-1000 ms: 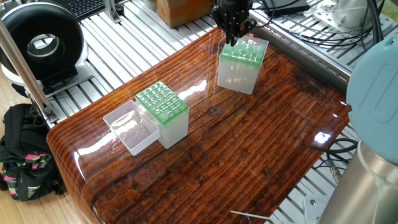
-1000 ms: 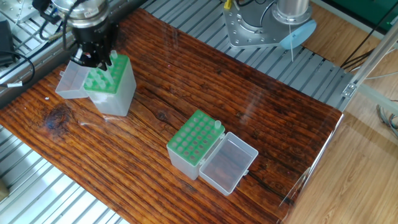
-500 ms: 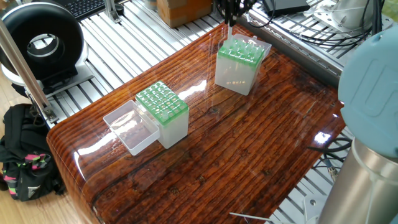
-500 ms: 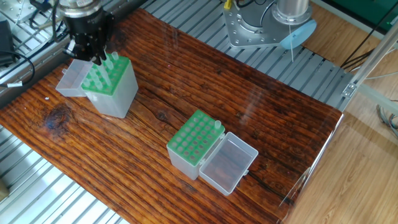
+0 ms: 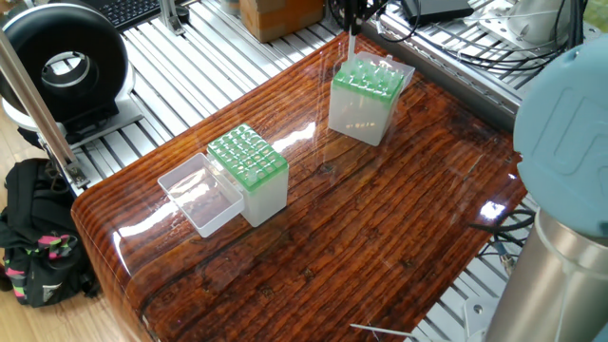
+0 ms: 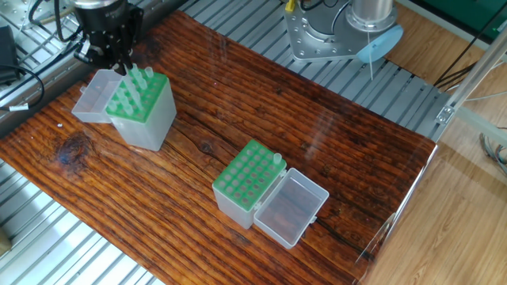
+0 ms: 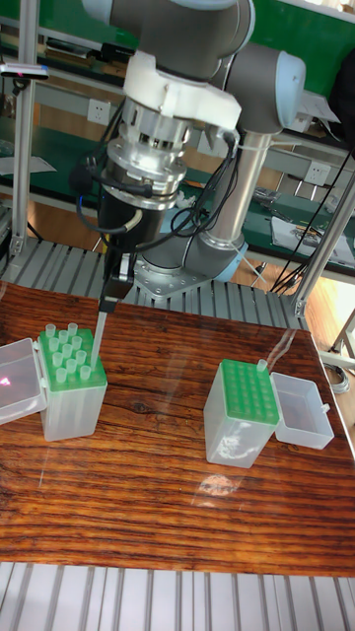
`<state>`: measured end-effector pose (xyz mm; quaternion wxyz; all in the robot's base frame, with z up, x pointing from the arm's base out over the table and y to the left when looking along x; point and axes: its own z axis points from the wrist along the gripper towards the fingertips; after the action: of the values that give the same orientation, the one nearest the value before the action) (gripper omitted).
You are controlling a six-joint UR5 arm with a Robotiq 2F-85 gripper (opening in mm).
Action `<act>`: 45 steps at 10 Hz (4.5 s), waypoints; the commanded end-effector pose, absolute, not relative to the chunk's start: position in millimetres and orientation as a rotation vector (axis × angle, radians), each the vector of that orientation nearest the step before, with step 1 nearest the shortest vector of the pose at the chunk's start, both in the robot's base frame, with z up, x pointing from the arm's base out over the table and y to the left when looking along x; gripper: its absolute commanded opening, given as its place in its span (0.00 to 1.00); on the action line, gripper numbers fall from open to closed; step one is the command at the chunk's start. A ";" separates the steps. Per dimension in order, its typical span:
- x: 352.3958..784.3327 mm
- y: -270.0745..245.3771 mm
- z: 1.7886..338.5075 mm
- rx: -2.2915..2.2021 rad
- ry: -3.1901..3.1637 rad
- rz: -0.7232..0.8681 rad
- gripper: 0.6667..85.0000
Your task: Transfer all large pipette tips from one holder to another
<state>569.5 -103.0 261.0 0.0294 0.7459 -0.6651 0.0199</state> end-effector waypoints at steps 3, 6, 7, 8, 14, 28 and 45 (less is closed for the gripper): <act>571.0 -92.1 280.9 2.301 -2.097 0.025 0.00; 571.6 -91.3 287.4 2.292 -2.117 0.019 0.00; 571.9 -92.3 290.7 2.283 -2.120 0.026 0.00; 571.7 -92.1 294.0 2.269 -2.132 0.026 0.00; 571.8 -49.4 311.7 1.592 -2.792 -0.066 0.00; 574.4 6.4 276.0 0.217 -3.203 -0.031 0.00; 540.1 179.2 307.8 0.032 -3.144 -0.168 0.00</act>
<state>546.1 162.5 311.8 -0.0079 0.0237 -0.9987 -0.0451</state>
